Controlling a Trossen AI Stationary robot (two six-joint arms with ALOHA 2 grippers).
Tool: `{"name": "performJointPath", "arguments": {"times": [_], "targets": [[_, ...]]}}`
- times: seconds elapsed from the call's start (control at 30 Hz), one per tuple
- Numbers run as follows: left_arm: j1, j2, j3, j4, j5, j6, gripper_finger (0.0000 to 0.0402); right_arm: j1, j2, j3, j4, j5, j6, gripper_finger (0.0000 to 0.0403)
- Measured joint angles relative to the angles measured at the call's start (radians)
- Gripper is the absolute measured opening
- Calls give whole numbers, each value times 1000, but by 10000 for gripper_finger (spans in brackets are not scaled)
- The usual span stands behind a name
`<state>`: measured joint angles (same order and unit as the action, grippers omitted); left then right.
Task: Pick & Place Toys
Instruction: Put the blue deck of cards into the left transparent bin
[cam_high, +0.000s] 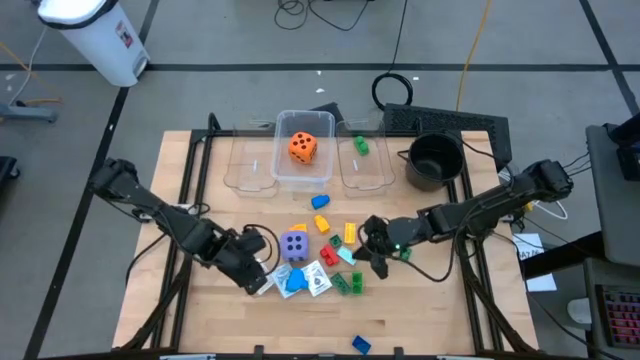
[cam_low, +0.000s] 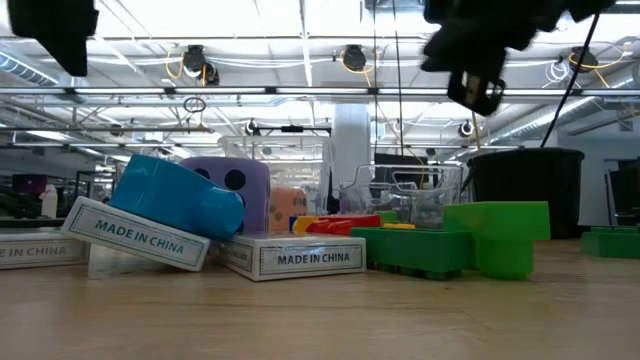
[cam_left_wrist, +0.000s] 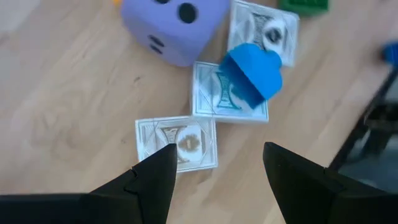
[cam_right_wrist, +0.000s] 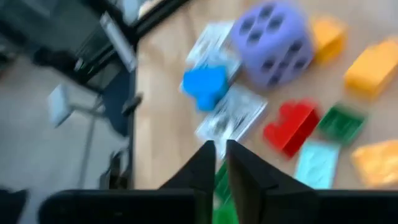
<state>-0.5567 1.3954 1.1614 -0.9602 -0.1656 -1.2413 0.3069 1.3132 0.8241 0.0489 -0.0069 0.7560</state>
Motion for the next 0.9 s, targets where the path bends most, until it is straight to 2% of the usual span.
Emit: {"name": "performJointPath", "arguments": {"times": [0.2,0.33,0.47,0.53,0.67,0.77,0.9], "targets": [[-20,75,1,79,-8,-299,241,30,0,-128,199,-100,98,147],[-55,139,0,199,-19,-503,241,55,0,-241,437,-103,188,213],[-111,199,1,318,-100,-647,241,100,0,-346,713,-99,295,261],[-144,223,1,348,-154,-704,241,127,0,-383,814,-92,315,279],[-220,248,1,366,-244,-852,241,175,-1,-414,955,-10,296,299],[-268,273,1,366,-296,-964,241,187,0,-407,960,35,249,301],[-297,328,1,366,-315,-1086,241,186,-1,-375,957,39,206,297]]}}
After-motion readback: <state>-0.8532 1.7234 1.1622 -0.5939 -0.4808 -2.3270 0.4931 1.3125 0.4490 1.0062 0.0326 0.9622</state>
